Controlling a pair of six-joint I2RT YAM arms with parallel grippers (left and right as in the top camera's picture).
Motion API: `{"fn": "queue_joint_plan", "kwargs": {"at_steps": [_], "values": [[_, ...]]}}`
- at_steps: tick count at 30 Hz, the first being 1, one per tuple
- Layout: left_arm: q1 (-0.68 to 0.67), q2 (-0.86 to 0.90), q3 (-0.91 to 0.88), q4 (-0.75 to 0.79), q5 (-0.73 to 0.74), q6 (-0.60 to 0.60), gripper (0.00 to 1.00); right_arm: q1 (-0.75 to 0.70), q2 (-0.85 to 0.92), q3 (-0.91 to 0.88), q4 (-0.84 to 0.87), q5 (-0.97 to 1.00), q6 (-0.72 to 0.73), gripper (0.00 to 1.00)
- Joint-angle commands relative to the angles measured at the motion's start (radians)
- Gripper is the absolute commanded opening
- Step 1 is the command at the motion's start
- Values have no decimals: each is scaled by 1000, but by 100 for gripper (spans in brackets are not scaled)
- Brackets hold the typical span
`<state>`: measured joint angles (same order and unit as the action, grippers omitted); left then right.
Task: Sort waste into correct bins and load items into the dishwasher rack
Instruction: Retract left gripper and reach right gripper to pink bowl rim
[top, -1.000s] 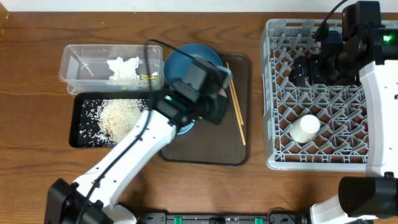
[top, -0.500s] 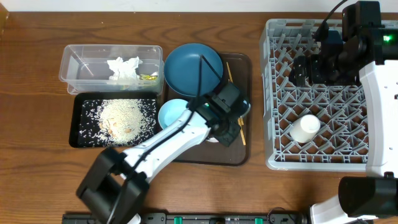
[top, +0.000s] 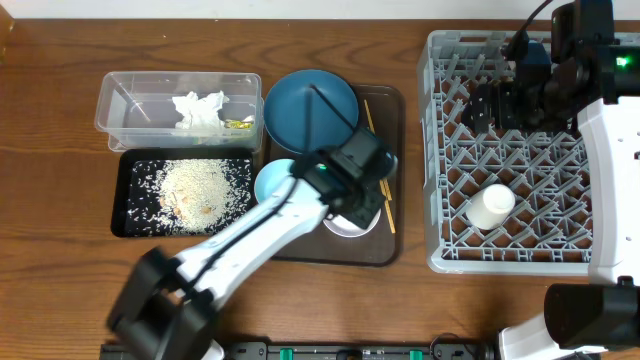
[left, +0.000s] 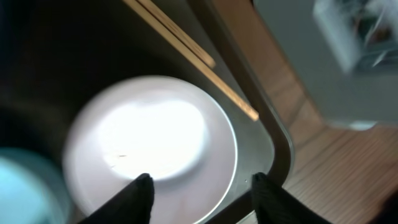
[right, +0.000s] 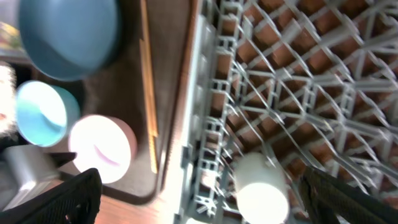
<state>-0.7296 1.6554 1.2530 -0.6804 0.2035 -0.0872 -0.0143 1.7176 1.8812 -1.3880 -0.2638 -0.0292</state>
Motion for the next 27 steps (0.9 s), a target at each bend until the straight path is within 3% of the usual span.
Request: {"fn": "queue_joint_plan", "kwargs": {"at_steps": [1, 7, 14, 21, 27], "values": [[67, -132, 27, -13, -3, -104, 58, 25, 3, -10, 50, -118, 103, 99], [278, -325, 27, -87, -3, -181, 60, 178, 3, -108, 255, -179, 175, 94], [489, -389, 27, -131, -6, -180, 61, 417, 5, -278, 453, -17, 262, 86], [561, -373, 25, -154, -6, -176, 61, 560, 47, -407, 513, 118, 291, 72], [562, -369, 23, -161, -14, -176, 61, 587, 152, -458, 513, 148, 291, 64]]}}
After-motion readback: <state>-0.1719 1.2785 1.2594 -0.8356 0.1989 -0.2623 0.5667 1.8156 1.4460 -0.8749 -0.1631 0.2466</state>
